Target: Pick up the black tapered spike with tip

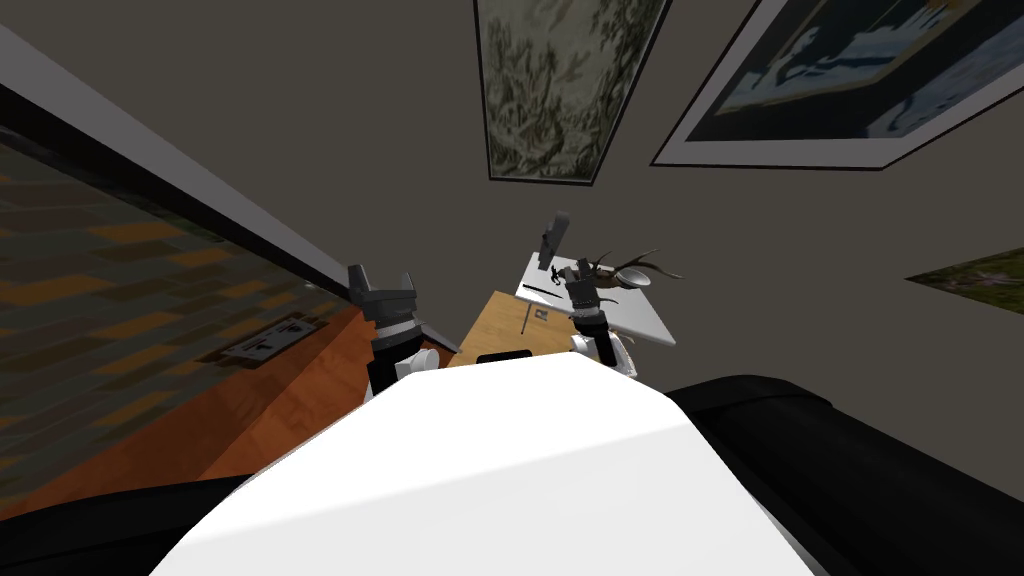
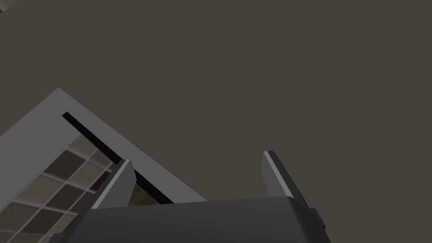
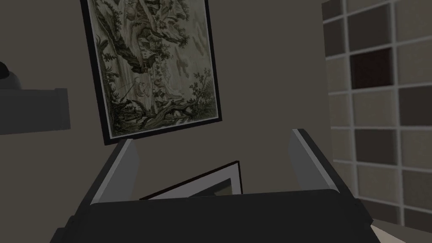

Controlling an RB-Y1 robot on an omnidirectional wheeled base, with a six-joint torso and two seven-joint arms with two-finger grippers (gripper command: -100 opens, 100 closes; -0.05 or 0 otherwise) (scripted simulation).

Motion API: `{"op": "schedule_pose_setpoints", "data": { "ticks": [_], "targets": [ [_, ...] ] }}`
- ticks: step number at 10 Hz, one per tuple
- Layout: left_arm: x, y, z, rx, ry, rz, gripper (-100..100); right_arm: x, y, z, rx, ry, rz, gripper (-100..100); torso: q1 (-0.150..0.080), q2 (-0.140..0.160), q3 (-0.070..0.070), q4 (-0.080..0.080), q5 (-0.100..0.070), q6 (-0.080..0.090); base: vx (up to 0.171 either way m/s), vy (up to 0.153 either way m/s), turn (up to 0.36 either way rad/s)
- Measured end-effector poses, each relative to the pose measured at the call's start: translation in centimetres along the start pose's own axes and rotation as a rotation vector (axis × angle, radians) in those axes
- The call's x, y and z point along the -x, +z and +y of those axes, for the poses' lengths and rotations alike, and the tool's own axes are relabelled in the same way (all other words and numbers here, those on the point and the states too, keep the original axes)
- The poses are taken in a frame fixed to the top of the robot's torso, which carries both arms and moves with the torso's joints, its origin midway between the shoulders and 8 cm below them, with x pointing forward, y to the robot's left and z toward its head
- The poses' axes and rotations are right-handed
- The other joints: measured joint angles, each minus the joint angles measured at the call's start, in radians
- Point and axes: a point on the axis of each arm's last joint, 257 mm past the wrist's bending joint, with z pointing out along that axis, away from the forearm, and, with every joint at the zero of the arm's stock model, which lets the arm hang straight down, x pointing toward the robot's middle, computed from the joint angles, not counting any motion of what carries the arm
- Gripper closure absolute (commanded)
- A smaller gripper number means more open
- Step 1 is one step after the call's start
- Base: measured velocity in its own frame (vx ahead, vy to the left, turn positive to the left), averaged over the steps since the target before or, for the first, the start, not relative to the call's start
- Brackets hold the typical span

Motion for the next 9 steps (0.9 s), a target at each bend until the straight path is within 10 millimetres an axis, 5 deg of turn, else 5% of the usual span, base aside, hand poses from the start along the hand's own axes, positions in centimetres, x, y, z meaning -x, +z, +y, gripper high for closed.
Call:
{"op": "schedule_pose_setpoints", "data": {
  "ticks": [9],
  "targets": [
    [0.0,0.0,0.0,0.000,0.000,0.000,0,-3.0,-2.0,-4.7,-0.083,-0.112,0.243,-100,0.001,-0.001,0.000,0.000,0.000,0.000,-0.035,0.036,0.034]
  ]
}}
